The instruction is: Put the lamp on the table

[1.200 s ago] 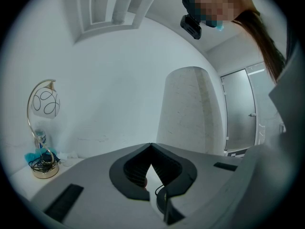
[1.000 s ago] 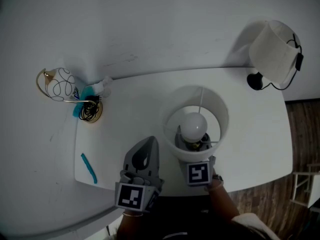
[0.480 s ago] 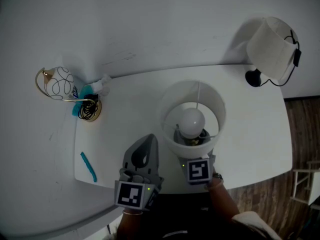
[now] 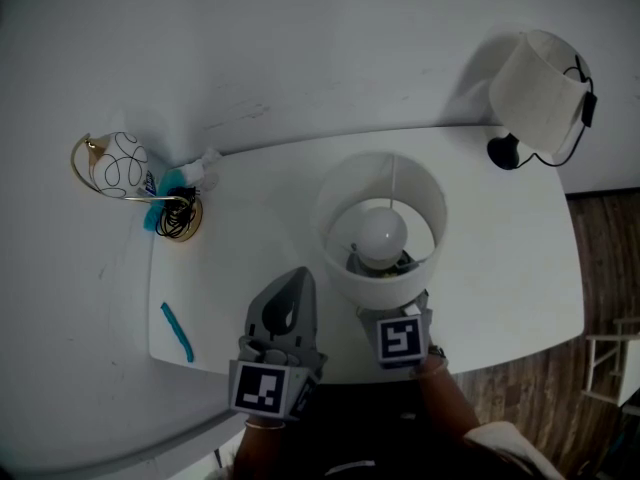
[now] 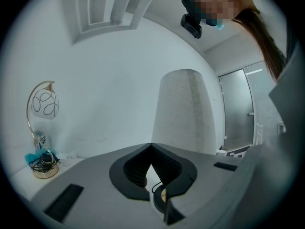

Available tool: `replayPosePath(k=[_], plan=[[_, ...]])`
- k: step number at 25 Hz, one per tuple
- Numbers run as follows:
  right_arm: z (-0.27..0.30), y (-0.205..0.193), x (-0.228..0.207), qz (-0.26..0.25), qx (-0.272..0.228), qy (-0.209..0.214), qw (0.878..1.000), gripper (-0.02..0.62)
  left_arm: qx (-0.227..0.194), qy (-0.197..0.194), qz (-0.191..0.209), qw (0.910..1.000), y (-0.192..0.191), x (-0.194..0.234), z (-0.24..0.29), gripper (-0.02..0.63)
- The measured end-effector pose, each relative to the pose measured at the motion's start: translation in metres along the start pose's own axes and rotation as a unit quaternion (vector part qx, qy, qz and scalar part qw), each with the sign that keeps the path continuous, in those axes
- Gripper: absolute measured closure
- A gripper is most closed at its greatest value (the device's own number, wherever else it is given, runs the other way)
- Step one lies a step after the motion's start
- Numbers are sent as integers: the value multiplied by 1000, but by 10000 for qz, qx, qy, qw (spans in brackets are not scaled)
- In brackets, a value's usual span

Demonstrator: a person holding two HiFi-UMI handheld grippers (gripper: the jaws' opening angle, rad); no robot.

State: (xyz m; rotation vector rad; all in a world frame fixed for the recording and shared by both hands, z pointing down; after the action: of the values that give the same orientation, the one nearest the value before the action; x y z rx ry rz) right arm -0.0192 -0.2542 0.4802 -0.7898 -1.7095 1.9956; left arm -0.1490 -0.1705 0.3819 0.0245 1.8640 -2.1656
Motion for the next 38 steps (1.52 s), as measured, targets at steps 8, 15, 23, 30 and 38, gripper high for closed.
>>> replayPosePath(k=[8, 15, 23, 30, 38], plan=[[-9, -2, 0, 67, 86, -83, 9999, 449, -28, -71, 18, 10000, 1, -4, -6, 607], [-19, -3, 2, 5, 172, -163, 9997, 451, -53, -136, 32, 9999, 2, -8, -12, 607], [-33, -4, 4, -14, 241, -279, 9993, 459, -118, -214, 36, 9997, 3, -13, -22, 607], [-45, -4, 6, 4, 272, -361, 9990, 460, -161, -272, 54, 9995, 4, -17, -30, 607], [-56, -3, 7, -58, 397, -425, 9983, 463, -222, -336, 57, 9992, 7, -23, -35, 607]])
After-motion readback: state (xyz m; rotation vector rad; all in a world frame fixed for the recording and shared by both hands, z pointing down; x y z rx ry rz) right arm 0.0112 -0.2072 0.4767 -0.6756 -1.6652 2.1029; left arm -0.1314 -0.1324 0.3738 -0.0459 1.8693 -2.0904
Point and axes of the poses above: the fingertips, and each gripper's own axes: z forward along the fingers, x to its left, y out of its top, the point moved 8 cm from there along -z, backward along the fingers, and after that the axes turned 12 degrees about z, right-handed, at the moved point
